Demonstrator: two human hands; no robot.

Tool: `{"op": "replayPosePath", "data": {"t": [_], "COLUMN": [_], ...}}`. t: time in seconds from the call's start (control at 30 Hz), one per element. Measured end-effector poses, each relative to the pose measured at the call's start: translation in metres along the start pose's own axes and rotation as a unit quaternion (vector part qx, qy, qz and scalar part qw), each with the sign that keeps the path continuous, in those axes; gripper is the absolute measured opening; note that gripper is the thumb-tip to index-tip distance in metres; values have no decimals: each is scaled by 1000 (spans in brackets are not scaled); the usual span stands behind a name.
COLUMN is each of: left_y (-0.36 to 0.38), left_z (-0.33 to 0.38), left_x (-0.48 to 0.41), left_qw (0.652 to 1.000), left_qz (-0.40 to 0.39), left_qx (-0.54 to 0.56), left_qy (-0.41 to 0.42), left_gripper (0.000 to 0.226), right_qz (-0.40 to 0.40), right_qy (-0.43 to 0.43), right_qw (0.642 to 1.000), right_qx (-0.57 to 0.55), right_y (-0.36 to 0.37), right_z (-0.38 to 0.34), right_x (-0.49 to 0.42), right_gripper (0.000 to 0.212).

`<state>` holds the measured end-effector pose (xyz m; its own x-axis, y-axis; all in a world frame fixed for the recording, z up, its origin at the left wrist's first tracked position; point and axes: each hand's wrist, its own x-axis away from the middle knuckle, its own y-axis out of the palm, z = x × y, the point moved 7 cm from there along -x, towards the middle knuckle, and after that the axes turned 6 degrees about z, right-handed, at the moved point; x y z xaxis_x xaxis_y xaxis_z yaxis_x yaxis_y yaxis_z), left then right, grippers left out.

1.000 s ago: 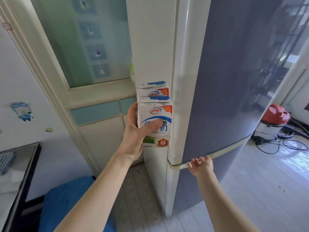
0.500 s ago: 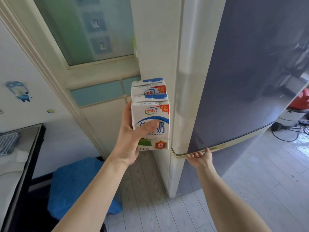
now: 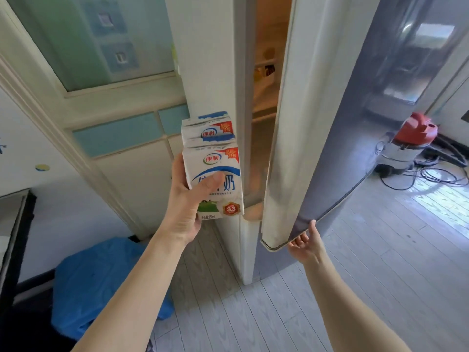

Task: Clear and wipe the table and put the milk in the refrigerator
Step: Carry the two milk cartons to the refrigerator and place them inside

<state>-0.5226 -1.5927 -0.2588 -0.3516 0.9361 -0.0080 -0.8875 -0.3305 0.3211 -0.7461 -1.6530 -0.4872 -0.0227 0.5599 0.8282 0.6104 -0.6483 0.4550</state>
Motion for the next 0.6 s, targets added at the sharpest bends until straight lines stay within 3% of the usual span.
{"op": "replayPosePath", "data": {"t": [0.1, 0.2, 0.37, 0.6], "left_y": [11, 21, 34, 34], "left_z": [-2, 1, 6, 17], "left_x": [10, 25, 51, 88], "left_qw": [1000, 999, 996, 992], "left_qz": [-23, -48, -87, -124], "left_qx": [7, 3, -11, -18], "left_qy": [-13, -15, -17, -30], "left_gripper": [97, 114, 118, 105], "right_qz": [14, 47, 30, 73], "right_qy": [-20, -15, 62, -32], "right_qw": [1000, 998, 989, 964], "right_qx": [-15, -39, -133, -255], "right_y": [-30, -61, -96, -148], "right_z": [-8, -4, 22, 6], "right_x": [16, 37, 56, 89], "right_gripper": [43, 36, 59, 50]}}
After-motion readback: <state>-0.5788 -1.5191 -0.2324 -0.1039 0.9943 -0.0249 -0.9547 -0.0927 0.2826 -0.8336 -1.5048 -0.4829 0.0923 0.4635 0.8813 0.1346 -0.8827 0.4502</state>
